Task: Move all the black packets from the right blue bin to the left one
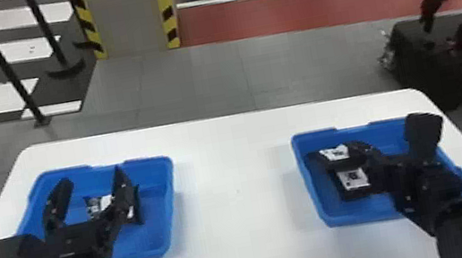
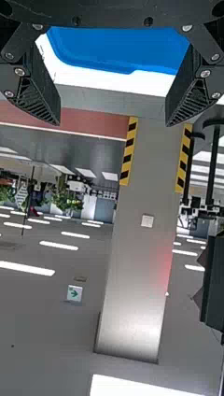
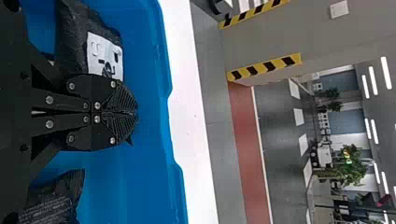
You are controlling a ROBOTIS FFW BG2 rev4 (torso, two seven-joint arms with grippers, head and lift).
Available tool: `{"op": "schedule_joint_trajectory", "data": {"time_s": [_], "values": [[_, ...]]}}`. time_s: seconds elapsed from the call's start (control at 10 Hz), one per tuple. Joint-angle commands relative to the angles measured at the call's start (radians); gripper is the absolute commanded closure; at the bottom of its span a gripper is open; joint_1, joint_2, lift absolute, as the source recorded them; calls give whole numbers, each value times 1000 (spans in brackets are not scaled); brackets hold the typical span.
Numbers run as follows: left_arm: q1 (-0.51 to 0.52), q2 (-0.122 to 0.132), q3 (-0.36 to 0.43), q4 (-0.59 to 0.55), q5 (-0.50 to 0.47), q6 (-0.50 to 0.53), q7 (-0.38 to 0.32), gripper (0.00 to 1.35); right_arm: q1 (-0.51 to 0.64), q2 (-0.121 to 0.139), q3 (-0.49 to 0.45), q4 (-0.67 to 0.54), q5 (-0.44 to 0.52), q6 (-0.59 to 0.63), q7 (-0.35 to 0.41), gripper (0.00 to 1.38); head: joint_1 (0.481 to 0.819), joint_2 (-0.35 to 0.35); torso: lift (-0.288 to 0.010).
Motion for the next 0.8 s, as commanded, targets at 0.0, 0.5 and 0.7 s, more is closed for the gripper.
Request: {"op": "schedule_joint_trajectory", "data": {"time_s": [0.0, 0.5, 0.7], "values": [[0, -3, -5, 0, 13, -29, 0, 208, 115, 9, 0, -181, -59, -11, -6, 1216, 695, -40, -110], [-10, 6, -112, -25, 260, -56, 1, 202, 247, 20, 14, -385, -266, -182, 141, 1216, 695, 3, -110], [-7, 27, -179, -88, 452, 45, -31, 206, 206, 24, 74, -385, -340, -246, 201, 1216, 695, 9, -110]]}}
